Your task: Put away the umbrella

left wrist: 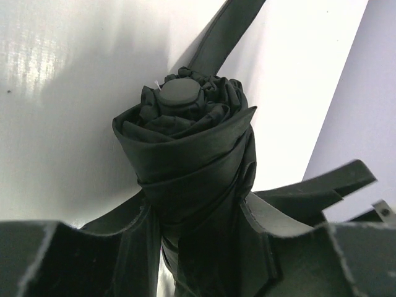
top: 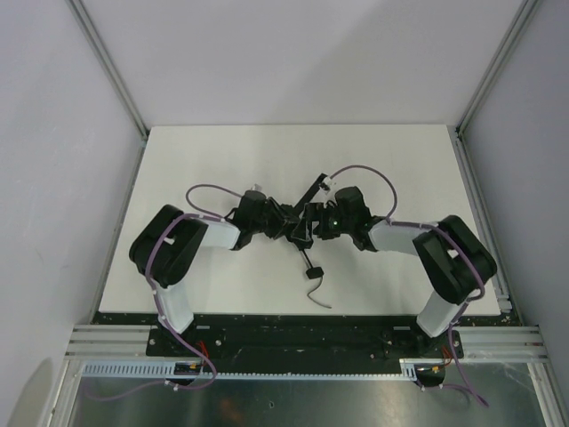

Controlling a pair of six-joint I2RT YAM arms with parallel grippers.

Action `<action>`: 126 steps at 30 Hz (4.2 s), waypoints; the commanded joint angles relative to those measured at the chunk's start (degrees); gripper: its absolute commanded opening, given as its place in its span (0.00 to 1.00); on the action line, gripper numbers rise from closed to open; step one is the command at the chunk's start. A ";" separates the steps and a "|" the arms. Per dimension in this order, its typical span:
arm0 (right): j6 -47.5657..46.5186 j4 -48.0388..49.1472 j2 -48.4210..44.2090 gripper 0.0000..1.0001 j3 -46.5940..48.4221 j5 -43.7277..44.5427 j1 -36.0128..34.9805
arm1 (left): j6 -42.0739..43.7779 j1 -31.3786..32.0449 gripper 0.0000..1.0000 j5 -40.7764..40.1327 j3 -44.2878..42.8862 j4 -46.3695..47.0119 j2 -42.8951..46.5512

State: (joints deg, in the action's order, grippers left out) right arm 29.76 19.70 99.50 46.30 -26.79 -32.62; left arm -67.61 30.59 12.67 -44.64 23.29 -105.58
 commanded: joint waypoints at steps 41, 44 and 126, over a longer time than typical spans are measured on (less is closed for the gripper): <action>-6.06 1.91 7.94 0.00 2.25 12.75 -3.88 | 3.95 1.43 0.49 -5.37 -0.49 -26.53 0.00; -3.81 5.18 7.24 0.00 0.61 6.65 -2.16 | 5.21 0.62 0.63 -4.99 -1.47 -26.39 -0.36; -16.20 -0.44 0.65 0.00 2.12 20.58 -7.37 | 5.38 1.67 0.35 -2.14 -0.25 -22.70 0.05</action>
State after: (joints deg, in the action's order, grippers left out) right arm 8.19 15.90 104.92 51.94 2.35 -45.12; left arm -70.26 31.33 11.18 -48.03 13.98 -104.31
